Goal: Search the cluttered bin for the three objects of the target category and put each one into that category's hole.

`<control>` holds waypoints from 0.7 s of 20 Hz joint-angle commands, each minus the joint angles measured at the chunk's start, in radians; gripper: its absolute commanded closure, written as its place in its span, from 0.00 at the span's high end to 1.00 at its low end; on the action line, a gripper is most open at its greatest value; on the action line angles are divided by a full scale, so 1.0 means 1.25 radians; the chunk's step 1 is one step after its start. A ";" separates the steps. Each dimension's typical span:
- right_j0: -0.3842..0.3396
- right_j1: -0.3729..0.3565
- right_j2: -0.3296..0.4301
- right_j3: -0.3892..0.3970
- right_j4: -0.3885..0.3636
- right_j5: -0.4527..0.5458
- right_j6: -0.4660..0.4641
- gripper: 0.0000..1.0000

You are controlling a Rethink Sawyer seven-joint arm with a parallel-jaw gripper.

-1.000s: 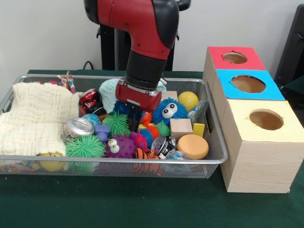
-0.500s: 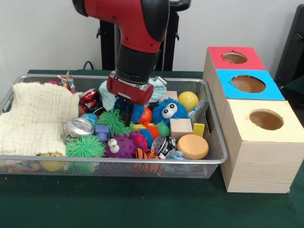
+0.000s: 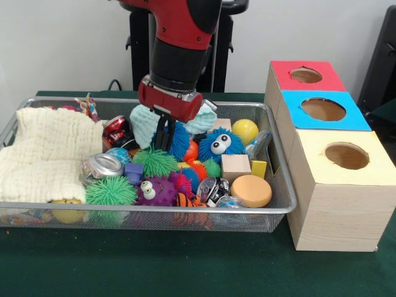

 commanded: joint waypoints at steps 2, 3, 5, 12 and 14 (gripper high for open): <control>0.000 -0.011 0.073 0.045 -0.029 0.088 0.022 0.00; 0.001 -0.008 0.073 0.044 -0.029 0.086 0.023 0.00; 0.000 -0.001 0.074 0.040 -0.030 0.076 0.025 0.00; 0.002 0.016 0.066 0.043 -0.038 0.045 0.033 0.00; 0.004 0.024 0.065 0.046 -0.041 0.029 0.037 0.00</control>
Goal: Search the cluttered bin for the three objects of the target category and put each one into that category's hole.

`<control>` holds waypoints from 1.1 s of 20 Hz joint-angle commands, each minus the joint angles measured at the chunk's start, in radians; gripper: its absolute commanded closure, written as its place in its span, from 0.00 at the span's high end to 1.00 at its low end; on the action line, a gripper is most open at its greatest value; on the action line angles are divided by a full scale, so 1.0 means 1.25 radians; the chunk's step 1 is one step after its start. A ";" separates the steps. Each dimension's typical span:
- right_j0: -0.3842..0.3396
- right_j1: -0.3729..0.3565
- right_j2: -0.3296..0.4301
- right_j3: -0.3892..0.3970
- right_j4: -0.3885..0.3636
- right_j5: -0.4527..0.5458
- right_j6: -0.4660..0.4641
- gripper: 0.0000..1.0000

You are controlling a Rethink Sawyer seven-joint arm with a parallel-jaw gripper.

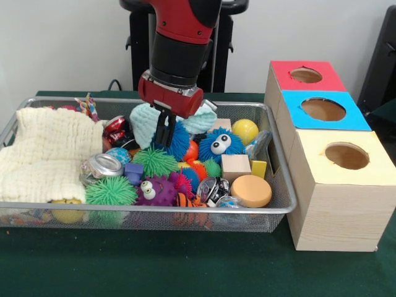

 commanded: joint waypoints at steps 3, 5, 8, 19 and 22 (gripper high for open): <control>0.008 0.047 0.060 0.031 -0.043 0.013 0.038 0.00; 0.003 0.047 0.062 0.018 -0.040 0.028 0.034 0.00; -0.016 0.052 0.073 0.000 -0.040 0.042 0.021 0.00; -0.091 0.119 0.113 -0.208 -0.009 0.200 -0.047 0.00; -0.105 0.161 0.119 -0.283 -0.008 0.246 -0.056 0.00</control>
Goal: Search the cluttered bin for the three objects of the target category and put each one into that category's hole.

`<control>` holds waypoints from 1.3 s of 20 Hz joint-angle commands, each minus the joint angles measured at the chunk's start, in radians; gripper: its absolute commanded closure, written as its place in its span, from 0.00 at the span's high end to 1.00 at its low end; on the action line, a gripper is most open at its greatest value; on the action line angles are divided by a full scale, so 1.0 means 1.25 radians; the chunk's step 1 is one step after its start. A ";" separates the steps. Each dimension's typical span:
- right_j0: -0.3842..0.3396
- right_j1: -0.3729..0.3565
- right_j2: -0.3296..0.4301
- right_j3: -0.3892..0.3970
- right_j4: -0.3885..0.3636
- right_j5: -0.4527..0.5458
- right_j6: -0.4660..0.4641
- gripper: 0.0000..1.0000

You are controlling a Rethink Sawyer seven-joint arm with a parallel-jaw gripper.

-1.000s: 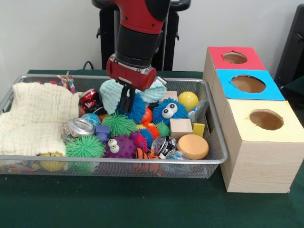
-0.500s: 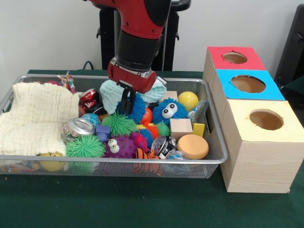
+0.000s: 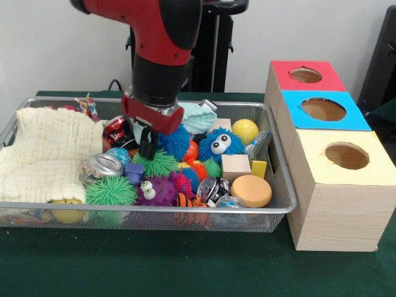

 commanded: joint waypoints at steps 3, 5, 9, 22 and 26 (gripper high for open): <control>-0.054 0.124 0.102 -0.253 -0.006 0.190 -0.055 0.00; -0.056 0.136 0.106 -0.274 -0.012 0.195 -0.054 0.00; -0.056 0.147 0.109 -0.309 -0.017 0.219 -0.050 0.00; -0.052 0.095 0.207 -0.334 -0.200 0.282 -0.385 0.00; -0.112 0.080 0.352 -0.334 -0.266 0.363 -0.613 0.00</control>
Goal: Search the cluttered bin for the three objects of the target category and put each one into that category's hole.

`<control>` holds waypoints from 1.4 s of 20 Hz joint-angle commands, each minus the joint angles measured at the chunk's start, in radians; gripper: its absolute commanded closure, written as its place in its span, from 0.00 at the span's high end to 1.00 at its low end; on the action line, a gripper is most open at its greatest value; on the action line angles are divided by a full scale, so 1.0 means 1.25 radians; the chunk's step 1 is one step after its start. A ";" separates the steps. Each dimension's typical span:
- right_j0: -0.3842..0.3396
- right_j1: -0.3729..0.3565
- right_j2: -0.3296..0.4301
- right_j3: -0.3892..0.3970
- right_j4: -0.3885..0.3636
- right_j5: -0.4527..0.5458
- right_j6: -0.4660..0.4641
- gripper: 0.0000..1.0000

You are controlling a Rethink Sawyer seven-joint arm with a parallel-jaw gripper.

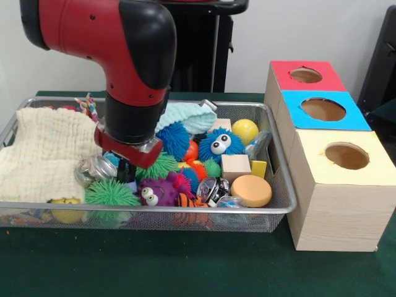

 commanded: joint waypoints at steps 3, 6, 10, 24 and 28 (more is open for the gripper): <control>-0.117 -0.003 0.376 -0.059 -0.176 0.112 -0.661 0.00; -0.159 0.010 0.445 -0.036 -0.208 0.091 -0.735 0.00; -0.177 0.018 0.474 -0.012 -0.230 0.055 -0.737 0.00; -0.169 0.035 0.491 -0.022 -0.264 0.045 -0.721 0.00; -0.177 0.032 0.491 -0.019 -0.276 0.046 -0.710 0.00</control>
